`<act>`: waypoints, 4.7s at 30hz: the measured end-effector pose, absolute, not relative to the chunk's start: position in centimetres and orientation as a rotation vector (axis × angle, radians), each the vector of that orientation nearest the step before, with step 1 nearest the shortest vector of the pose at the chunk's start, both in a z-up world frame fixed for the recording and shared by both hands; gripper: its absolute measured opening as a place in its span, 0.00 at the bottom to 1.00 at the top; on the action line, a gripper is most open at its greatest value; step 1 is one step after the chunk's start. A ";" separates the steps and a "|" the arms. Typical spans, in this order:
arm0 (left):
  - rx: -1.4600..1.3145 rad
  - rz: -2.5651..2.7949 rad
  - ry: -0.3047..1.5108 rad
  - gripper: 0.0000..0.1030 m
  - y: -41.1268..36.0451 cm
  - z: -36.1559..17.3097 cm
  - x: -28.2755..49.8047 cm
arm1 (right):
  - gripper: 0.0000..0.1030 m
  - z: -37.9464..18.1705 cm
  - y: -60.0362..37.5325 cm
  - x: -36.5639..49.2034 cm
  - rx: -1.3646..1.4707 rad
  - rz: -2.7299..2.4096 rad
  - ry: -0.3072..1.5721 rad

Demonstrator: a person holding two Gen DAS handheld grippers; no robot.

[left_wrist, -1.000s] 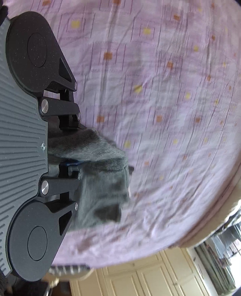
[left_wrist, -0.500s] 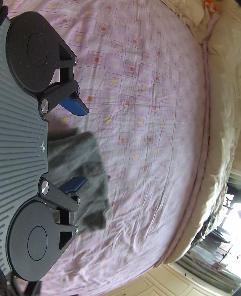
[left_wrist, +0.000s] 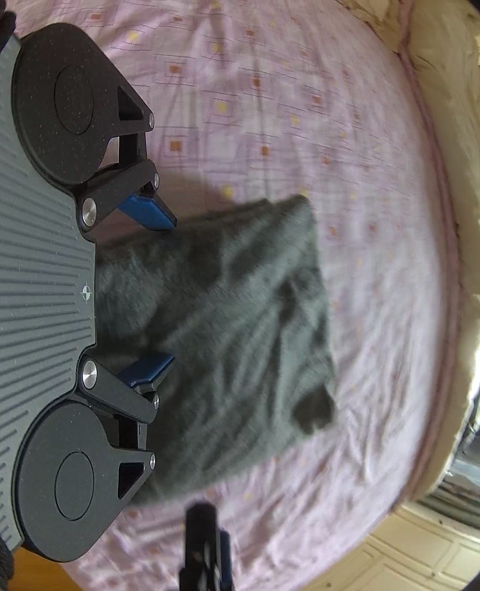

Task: Fold small clothes

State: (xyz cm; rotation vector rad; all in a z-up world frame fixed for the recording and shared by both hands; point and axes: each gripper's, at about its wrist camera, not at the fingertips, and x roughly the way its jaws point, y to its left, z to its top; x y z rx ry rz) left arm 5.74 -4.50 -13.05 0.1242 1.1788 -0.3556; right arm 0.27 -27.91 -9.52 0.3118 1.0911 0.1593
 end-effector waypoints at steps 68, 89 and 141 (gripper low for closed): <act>0.086 -0.039 1.046 0.99 -5.5 0.0 4.6 | 1.00 0.2 -28.3 -0.6 0.249 0.212 0.727; 0.040 -0.003 1.089 0.99 -5.5 1.5 -0.7 | 0.99 1.6 -26.7 -4.5 0.077 0.061 0.852; 0.041 -0.027 1.338 0.98 -6.1 -4.5 -2.0 | 0.99 -2.7 -27.0 -4.9 0.225 0.076 1.077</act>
